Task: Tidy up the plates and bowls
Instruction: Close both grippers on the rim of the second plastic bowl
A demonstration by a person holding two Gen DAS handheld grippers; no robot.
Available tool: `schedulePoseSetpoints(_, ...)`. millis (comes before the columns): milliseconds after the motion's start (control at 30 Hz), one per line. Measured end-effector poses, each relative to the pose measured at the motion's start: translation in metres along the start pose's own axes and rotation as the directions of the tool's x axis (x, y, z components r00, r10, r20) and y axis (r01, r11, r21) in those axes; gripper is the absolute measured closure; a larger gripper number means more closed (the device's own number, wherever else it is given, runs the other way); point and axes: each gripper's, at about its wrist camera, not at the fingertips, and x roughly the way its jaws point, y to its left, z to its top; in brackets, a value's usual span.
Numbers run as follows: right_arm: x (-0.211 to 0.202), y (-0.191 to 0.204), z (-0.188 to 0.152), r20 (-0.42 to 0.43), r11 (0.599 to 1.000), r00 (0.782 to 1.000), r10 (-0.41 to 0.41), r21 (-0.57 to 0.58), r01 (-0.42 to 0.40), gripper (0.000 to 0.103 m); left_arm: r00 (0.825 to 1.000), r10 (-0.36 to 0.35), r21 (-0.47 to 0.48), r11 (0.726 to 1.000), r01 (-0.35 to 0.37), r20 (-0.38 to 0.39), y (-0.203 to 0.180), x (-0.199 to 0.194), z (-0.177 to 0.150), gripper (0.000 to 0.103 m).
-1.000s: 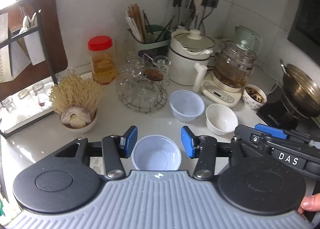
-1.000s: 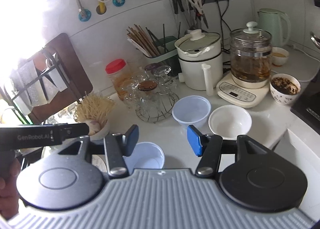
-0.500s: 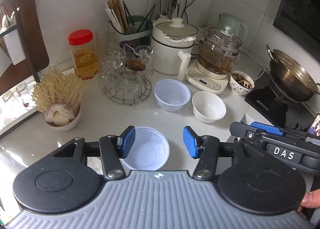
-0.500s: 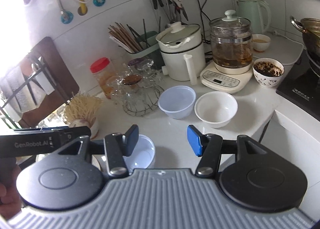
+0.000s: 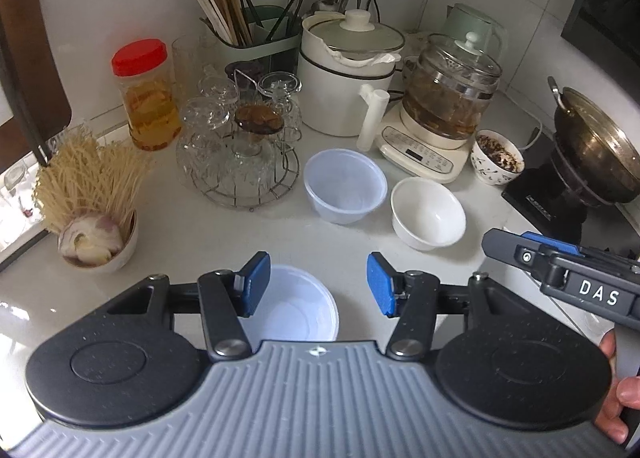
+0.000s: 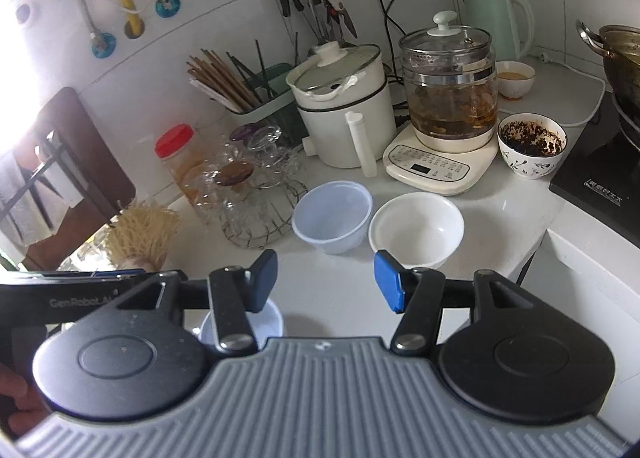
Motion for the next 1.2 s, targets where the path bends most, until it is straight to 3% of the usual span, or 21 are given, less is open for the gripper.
schedulePoseSetpoints(533,0.090,-0.033,0.055,-0.079,0.998,0.995,0.064,0.003,-0.064,0.046,0.997,0.035,-0.107,0.993,-0.043,-0.068,0.004,0.097,0.047,0.043)
schedulePoseSetpoints(867,0.157,-0.046,0.070,-0.154,0.993,0.983,0.104,-0.035,-0.111,0.047,0.991,-0.018,-0.216,0.976,-0.012,-0.134,0.018,0.161,0.061,0.044)
schedulePoseSetpoints(1033,0.195,-0.050,0.069,-0.190,0.991,0.977,0.101,-0.067,-0.115,0.047,0.982,-0.029,-0.267,0.963,-0.022,-0.184,0.023,0.192,0.064,0.045)
schedulePoseSetpoints(1100,0.207,-0.052,0.070,-0.211,0.992,0.973,0.091,-0.062,-0.106,0.054,0.978,-0.032,-0.288,0.957,-0.029,-0.205,0.024,0.201,0.067,0.052)
schedulePoseSetpoints(1200,0.220,-0.057,0.070,-0.233,0.992,0.967,0.101,-0.053,-0.116,0.054,0.976,-0.024,-0.292,0.955,-0.042,-0.218,0.025,0.213,0.070,0.055)
